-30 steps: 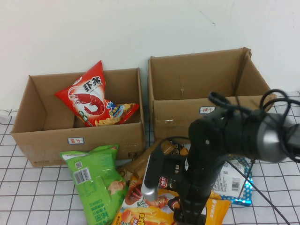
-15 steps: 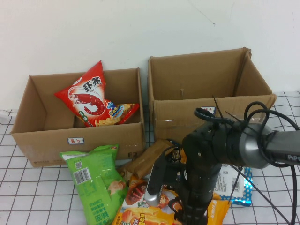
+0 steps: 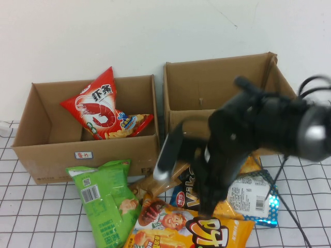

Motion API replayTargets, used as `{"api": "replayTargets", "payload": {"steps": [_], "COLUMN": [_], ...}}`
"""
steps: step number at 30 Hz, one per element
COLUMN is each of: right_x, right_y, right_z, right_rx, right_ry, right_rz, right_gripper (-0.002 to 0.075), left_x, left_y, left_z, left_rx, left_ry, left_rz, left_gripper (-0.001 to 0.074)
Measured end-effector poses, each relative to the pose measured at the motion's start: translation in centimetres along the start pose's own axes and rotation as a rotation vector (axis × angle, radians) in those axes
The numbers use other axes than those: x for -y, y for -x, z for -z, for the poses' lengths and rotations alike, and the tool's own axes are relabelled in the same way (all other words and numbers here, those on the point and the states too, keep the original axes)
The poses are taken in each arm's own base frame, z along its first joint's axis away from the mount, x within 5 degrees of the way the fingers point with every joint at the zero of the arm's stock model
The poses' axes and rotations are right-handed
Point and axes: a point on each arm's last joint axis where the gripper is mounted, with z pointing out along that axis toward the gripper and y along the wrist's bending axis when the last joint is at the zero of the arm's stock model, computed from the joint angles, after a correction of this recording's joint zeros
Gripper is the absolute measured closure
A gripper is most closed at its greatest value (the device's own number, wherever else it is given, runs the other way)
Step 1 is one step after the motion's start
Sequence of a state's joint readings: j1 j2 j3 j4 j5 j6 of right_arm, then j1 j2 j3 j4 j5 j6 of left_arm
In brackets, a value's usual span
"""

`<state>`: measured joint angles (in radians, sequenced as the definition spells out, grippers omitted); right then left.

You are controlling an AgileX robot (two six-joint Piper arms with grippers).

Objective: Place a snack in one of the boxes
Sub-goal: Place the biscuit in the biscuit box

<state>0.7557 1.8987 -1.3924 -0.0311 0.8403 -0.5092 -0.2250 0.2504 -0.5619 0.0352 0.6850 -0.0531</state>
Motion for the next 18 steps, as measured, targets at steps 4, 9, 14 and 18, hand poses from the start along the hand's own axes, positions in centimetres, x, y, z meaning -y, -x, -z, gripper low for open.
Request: {"api": "replayTargets", "payload": {"steps": [4,9,14,18], "right_x": [1.8,6.5,11.7,15.8], "right_y": [0.2,-0.9,-2.3,-3.8], "right_z": [4.5,7.8,8.5,7.8], "right_rx": [0.054,0.155,0.376,0.513], "right_ry": [-0.193,-0.460,-0.580,-0.619], "right_rz": [-0.032,-0.204,-0.372,-0.516], "right_gripper": [0.0481,0.0481,0.0481,0.0481], "left_x": [0.0,0.0,0.0,0.0], "left_y": [0.0,-0.1,-0.4,-0.5], "left_z": [0.0,0.0,0.0,0.0], "left_rx": [0.000,-0.007,-0.040,-0.050], "left_ry": [0.000,0.000,0.002,0.003], "left_rz": [0.000,-0.002,-0.004,-0.004], "left_gripper": [0.0736,0.0736,0.0736,0.0736]}}
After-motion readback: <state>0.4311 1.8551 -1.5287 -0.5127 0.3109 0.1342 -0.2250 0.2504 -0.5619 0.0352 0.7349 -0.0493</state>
